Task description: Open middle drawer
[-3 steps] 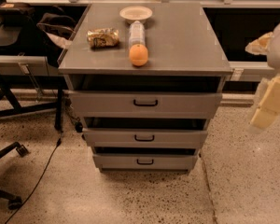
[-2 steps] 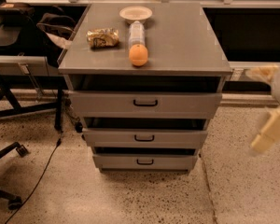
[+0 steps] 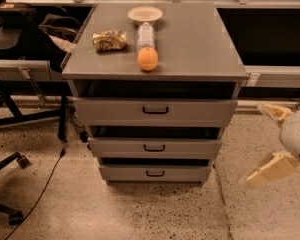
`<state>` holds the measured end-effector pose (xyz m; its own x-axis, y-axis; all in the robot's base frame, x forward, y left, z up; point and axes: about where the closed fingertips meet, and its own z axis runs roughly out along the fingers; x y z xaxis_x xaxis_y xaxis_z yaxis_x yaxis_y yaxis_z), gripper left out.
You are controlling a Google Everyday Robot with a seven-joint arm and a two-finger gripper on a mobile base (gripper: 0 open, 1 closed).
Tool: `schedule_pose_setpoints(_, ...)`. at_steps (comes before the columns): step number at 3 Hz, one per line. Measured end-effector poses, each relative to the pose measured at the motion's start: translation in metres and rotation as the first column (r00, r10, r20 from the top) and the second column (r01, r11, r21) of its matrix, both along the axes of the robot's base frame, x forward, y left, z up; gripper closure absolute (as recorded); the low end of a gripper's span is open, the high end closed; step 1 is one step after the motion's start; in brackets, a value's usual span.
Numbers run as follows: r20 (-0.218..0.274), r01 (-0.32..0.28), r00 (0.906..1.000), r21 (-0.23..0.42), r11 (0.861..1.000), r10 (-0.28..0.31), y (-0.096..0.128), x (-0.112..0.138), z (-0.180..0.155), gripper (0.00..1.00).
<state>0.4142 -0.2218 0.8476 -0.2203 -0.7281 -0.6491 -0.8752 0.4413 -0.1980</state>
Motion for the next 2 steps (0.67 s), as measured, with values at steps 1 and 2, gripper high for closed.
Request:
schedule_pose_setpoints(1,-0.025,0.068,0.9974,0.015,0.998,-0.067,0.0105,0.0028,-0.0222,0.00)
schedule_pose_setpoints(2,-0.024,0.087,0.9959,0.015,0.996,-0.087,0.0109,0.0026,-0.0230,0.00)
